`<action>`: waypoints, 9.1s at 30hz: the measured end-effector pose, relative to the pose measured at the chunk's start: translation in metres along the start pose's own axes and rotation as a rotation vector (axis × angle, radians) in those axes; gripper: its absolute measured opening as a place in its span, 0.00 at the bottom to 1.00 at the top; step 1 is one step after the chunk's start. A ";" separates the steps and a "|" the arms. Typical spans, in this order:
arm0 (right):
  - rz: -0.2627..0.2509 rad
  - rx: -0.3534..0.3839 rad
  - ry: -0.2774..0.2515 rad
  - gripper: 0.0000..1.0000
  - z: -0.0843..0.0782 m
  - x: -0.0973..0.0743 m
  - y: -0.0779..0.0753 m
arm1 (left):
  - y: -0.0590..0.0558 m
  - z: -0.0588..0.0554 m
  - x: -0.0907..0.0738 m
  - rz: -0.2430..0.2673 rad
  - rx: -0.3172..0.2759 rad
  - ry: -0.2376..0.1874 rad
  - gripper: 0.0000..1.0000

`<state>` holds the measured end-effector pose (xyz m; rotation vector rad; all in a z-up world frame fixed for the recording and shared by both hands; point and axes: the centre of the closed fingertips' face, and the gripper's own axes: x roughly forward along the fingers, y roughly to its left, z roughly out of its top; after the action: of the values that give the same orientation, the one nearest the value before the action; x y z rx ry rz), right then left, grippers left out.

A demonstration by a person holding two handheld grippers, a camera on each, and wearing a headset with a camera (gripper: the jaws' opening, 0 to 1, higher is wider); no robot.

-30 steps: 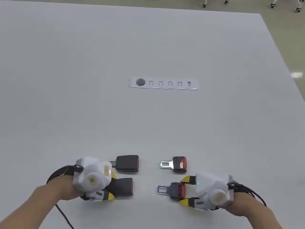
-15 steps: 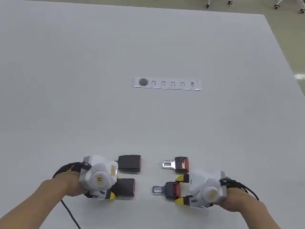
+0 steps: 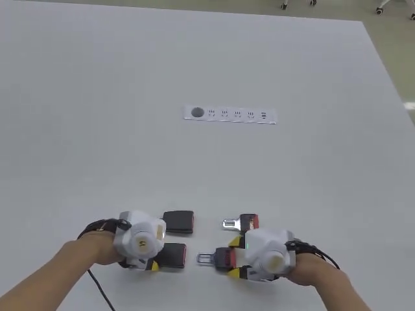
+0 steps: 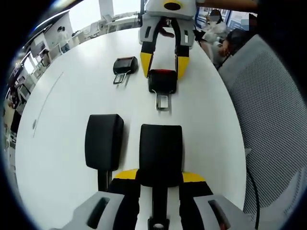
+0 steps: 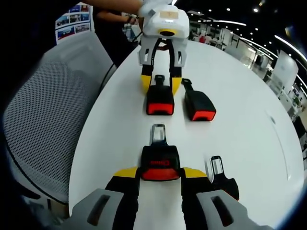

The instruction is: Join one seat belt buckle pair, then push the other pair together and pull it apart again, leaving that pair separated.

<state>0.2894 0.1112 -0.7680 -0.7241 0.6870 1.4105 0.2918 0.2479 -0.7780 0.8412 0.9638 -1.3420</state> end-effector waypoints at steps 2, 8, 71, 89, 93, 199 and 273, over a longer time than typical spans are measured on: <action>0.001 0.001 -0.002 0.30 0.001 0.003 -0.001 | 0.001 -0.001 0.001 0.000 0.001 0.005 0.31; 0.000 0.016 -0.008 0.30 0.002 0.013 -0.004 | 0.001 -0.001 0.001 0.004 -0.007 0.013 0.31; -0.039 0.036 -0.073 0.29 0.032 0.027 0.001 | -0.002 0.003 -0.001 0.016 0.000 -0.006 0.31; -0.038 0.049 -0.065 0.28 0.034 0.030 0.001 | 0.002 -0.002 0.004 0.015 0.001 -0.013 0.31; -0.031 0.043 -0.062 0.28 0.034 0.034 0.000 | 0.003 -0.004 0.006 0.014 0.003 -0.011 0.31; -0.039 0.061 -0.053 0.39 0.046 0.036 0.001 | -0.002 0.001 -0.002 0.041 0.029 -0.061 0.34; -0.183 0.088 0.041 0.45 -0.032 -0.032 -0.074 | 0.070 0.035 -0.024 0.165 -0.119 -0.185 0.37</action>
<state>0.3623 0.0644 -0.7594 -0.7300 0.6926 1.1943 0.3647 0.2294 -0.7453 0.6781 0.8034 -1.1865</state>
